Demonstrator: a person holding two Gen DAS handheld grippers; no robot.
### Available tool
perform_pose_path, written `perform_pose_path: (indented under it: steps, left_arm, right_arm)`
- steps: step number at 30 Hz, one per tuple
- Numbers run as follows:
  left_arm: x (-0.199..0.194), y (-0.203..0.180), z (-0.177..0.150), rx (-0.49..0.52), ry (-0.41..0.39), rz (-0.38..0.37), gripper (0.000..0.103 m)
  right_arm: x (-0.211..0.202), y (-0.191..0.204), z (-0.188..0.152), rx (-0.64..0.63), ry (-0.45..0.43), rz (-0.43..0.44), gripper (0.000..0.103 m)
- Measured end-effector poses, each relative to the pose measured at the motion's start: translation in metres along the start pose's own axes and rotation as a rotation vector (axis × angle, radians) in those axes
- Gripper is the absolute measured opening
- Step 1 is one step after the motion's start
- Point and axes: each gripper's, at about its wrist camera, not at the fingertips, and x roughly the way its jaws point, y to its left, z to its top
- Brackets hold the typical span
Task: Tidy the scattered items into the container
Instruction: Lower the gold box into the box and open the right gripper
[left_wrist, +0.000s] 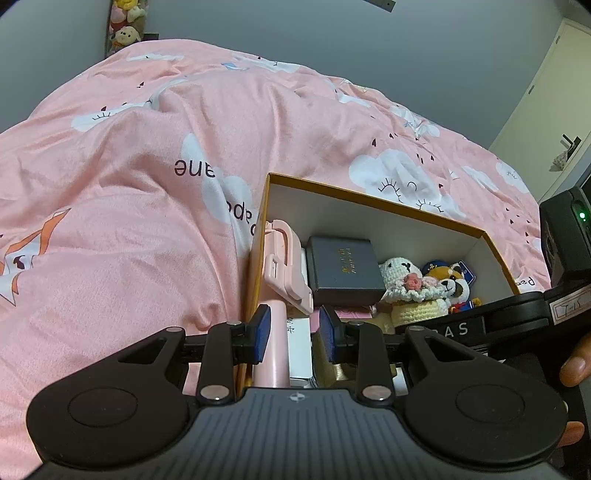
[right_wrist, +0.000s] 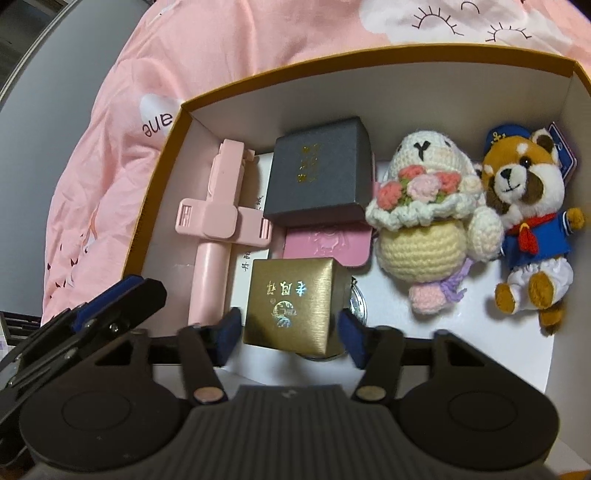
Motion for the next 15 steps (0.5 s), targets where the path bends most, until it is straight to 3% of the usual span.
perform_pose_path:
  steps: [1, 3, 15]
  left_arm:
    - [0.000, 0.000, 0.000, 0.000, 0.000, 0.002, 0.034]
    - [0.000, 0.000, 0.000, 0.001, 0.001, 0.004, 0.034]
    - [0.000, -0.007, -0.002, 0.036, 0.002, 0.033, 0.035]
  right_arm:
    - [0.000, 0.000, 0.000, -0.005, -0.002, 0.001, 0.047]
    - [0.002, 0.000, -0.001, -0.013, 0.003, 0.006, 0.044]
    - [-0.013, 0.004, -0.010, -0.088, -0.045, -0.015, 0.047]
